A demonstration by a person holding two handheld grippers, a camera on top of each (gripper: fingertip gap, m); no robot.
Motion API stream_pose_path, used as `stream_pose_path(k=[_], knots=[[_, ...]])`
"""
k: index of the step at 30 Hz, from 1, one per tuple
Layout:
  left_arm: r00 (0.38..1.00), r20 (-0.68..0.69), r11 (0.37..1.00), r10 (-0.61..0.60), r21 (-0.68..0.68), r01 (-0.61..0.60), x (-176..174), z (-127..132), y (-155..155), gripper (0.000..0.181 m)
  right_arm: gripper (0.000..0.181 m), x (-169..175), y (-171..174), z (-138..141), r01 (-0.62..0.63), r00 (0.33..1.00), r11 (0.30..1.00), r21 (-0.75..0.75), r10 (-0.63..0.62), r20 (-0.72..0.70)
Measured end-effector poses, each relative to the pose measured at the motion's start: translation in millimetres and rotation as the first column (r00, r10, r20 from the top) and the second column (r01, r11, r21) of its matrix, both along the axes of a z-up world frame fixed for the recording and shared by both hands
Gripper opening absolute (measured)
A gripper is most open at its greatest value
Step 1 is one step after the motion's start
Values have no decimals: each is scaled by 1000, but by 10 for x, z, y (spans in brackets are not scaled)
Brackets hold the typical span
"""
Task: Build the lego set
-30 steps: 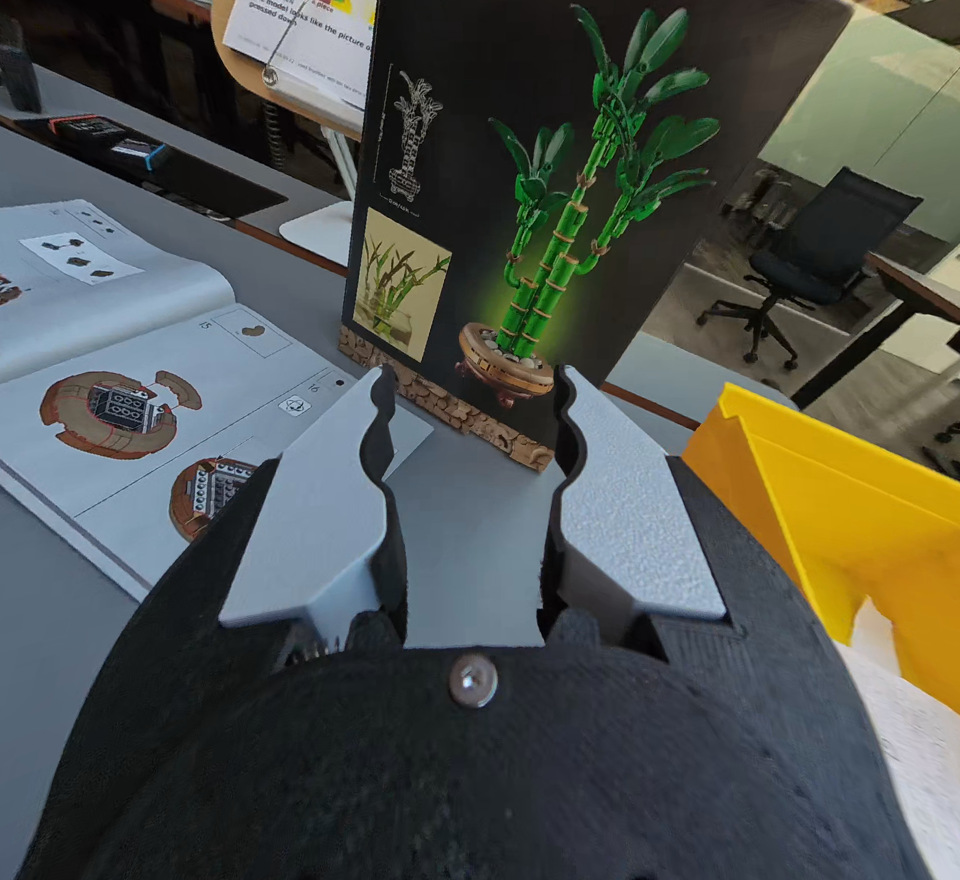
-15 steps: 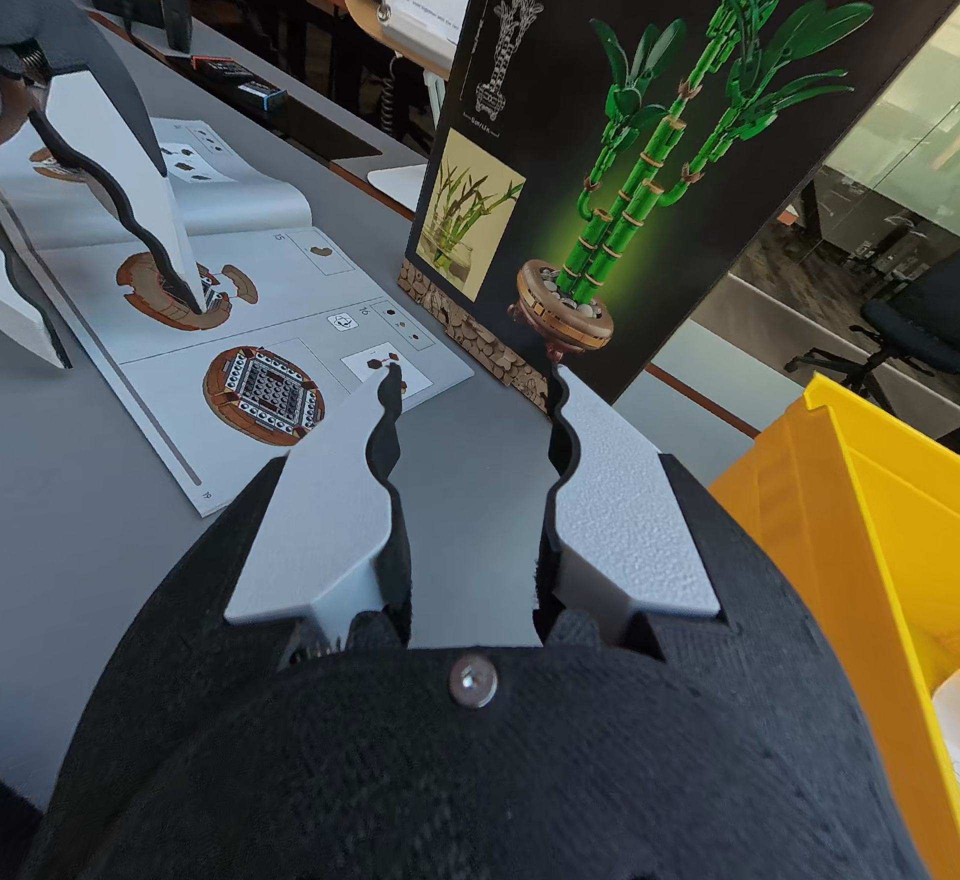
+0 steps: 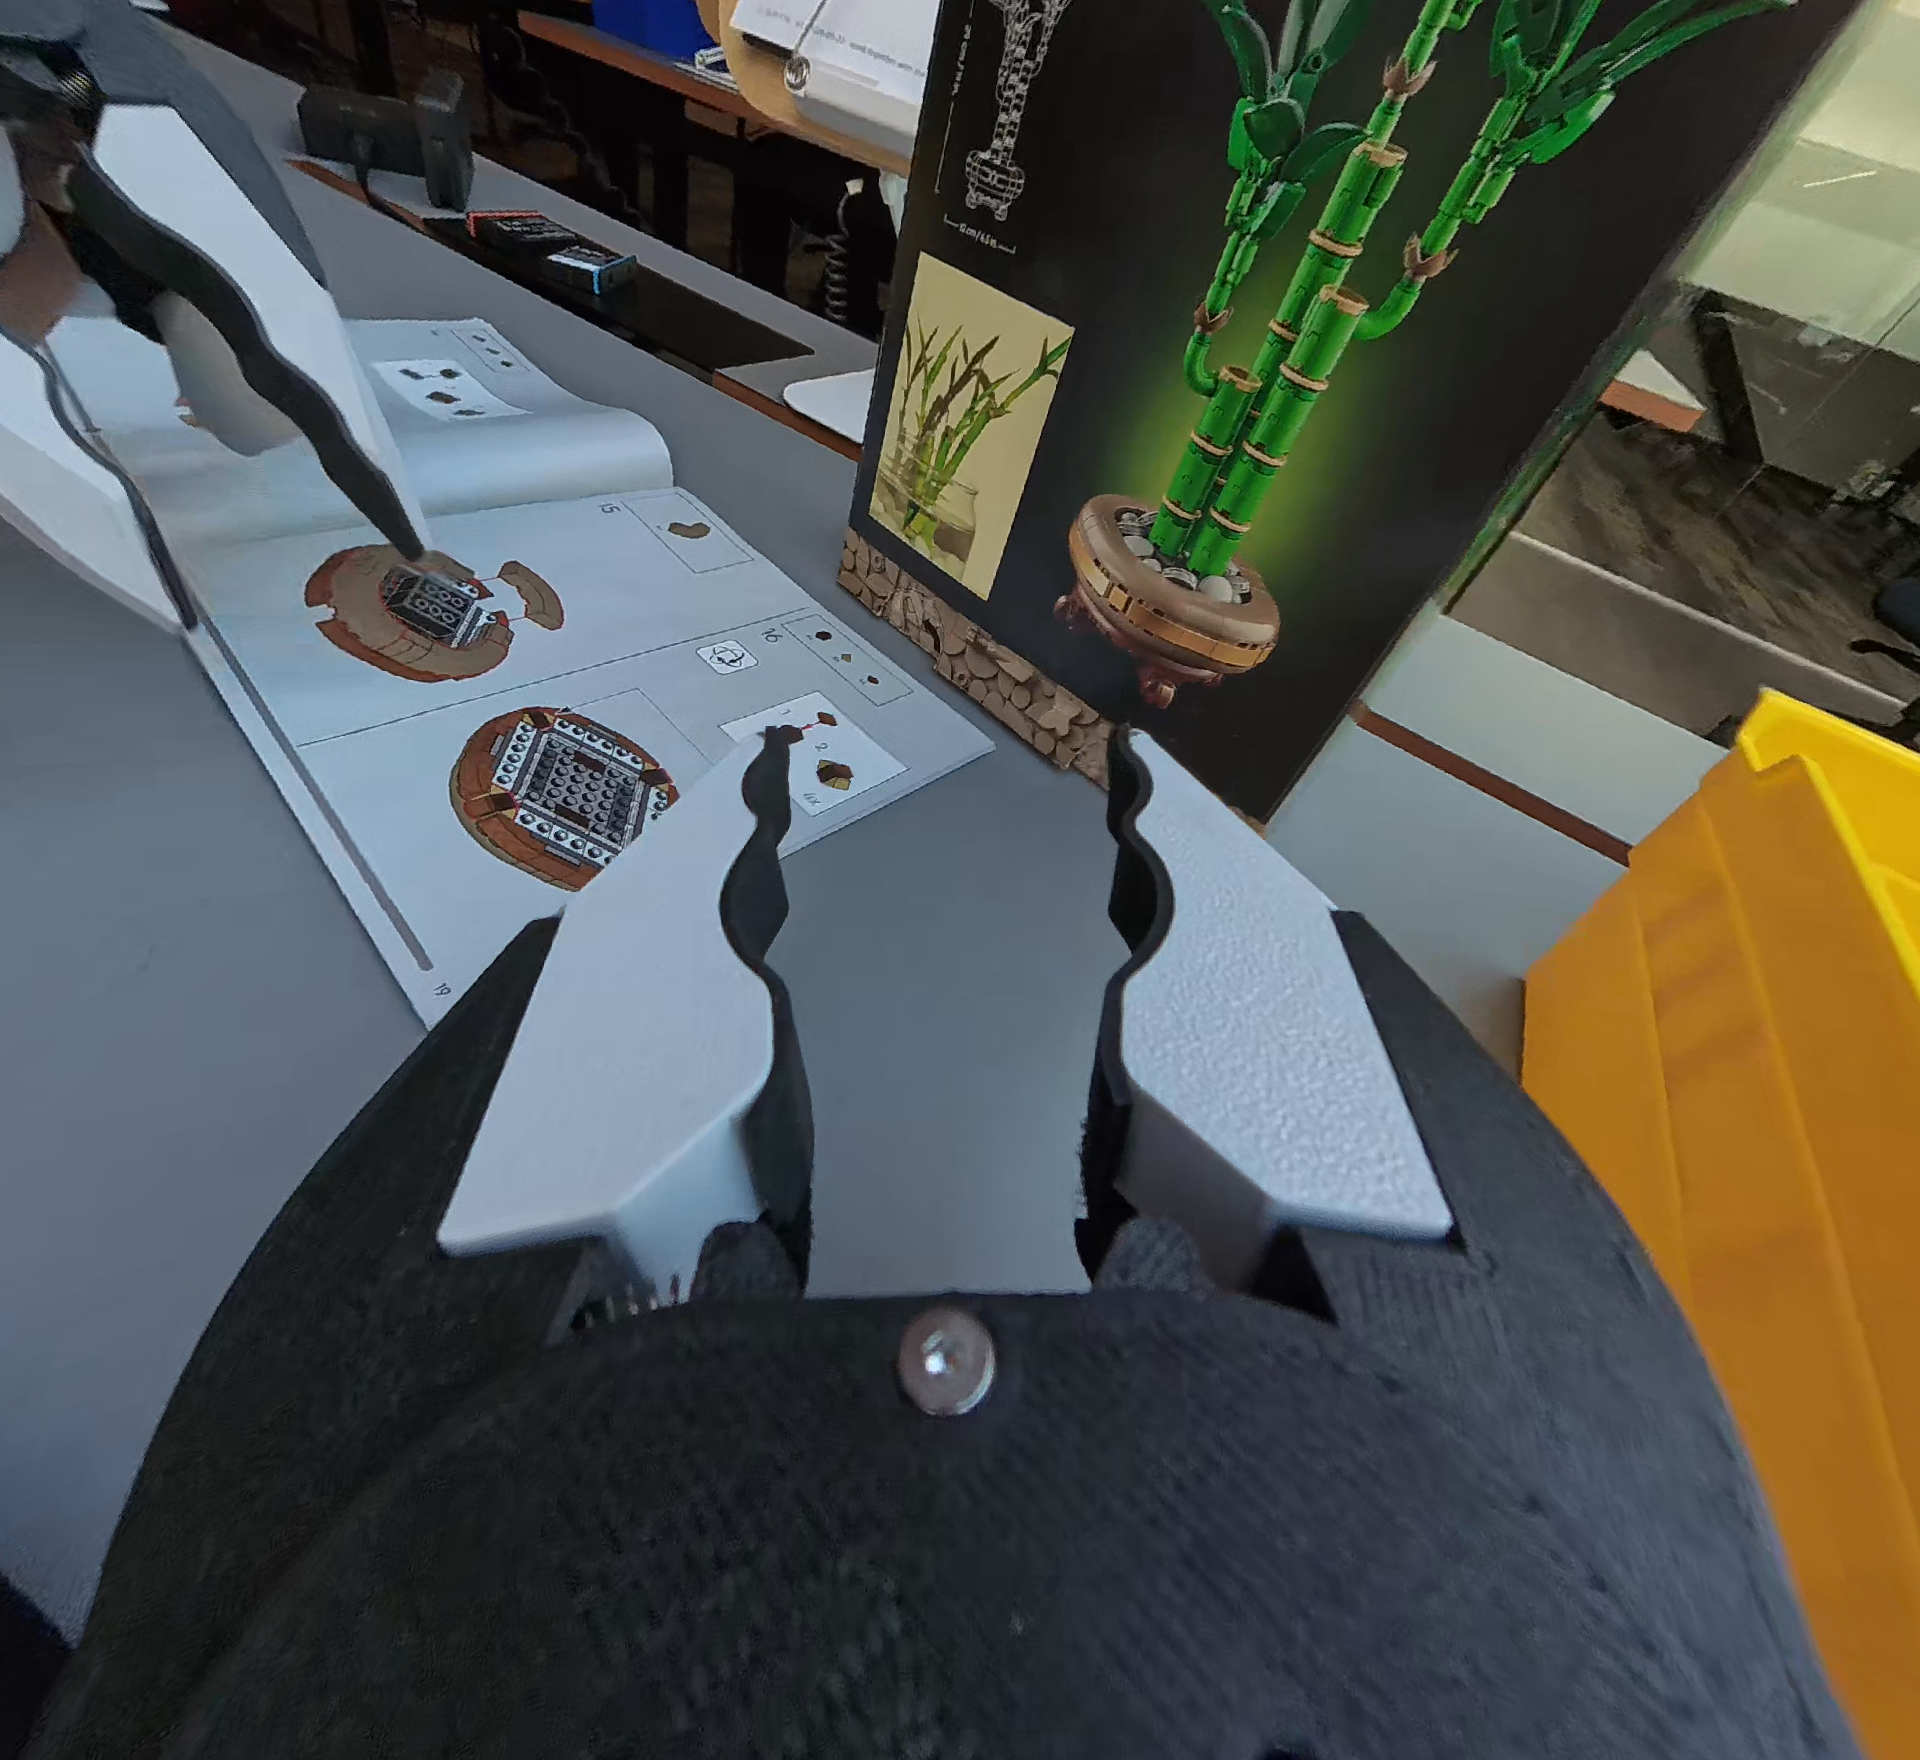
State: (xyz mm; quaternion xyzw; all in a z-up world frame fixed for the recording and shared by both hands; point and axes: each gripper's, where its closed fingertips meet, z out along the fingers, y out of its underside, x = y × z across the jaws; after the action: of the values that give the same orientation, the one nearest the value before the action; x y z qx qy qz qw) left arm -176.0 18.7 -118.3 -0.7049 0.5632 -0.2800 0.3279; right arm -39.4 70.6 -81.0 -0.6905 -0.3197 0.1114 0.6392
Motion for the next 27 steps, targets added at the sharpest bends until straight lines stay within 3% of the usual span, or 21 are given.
stream_pose_path(k=[1, 6, 13, 20, 27], knots=[[997, 78, 1000, 20, 3, -21, 6, 151, -4, 49, 62, 30, 4, 37, 15, 1000, 999, 28, -15, -8], [925, 363, 988, 111, 58, -141, -182, 746, 62, 65, 68, 102, 31, 91, 68, 998, 995, 76, -68, -11], [790, 563, 961, 245, -31, -276, -758, 877, 183, 72, 68, 141, 71, 51, 134, 988, 985, 106, -141, 62], [725, 626, 922, 289, 23, -387, -1125, 1065, 325, 85, 68, 172, 107, -7, 184, 970, 975, 123, -200, 138], [771, 547, 913, 326, 28, -406, -1205, 886, 398, 88, 66, 108, 120, -113, 189, 941, 971, 144, -221, 257]])
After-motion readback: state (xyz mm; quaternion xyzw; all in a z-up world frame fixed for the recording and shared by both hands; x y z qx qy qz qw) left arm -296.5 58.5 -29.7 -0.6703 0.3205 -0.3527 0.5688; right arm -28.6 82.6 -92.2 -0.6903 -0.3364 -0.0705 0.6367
